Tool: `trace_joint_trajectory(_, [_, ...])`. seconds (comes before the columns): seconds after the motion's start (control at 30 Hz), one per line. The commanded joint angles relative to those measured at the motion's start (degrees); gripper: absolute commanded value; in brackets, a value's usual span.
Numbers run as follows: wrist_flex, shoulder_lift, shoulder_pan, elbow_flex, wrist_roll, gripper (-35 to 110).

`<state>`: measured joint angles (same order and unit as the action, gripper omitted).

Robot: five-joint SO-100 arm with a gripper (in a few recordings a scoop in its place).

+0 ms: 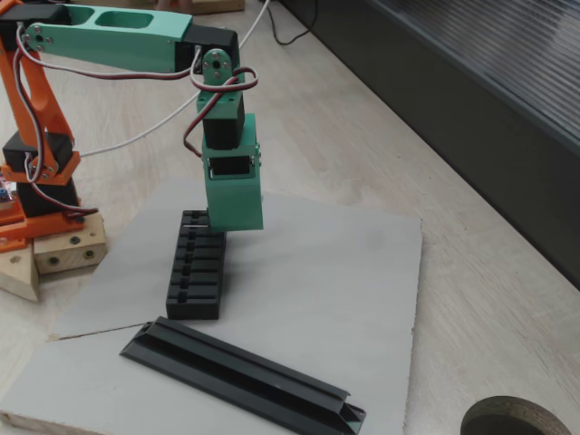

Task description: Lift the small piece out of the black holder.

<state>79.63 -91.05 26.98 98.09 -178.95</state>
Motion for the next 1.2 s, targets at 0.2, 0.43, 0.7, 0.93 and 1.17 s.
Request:
trace_joint_trajectory(0.2, [-0.35, -0.09, 0.18, -0.26, 2.99, 47])
trace_joint_trajectory(0.43, [0.09, -0.44, 0.18, 0.26, 2.99, 47])
trace_joint_trajectory(0.7, [-0.26, 0.00, 0.09, 0.26, 2.99, 47])
trace_joint_trajectory(0.93, [0.44, 0.00, 0.00, 0.26, 2.90, 47])
trace_joint_trajectory(1.17, [0.44, 0.00, -0.35, 0.26, 2.90, 47])
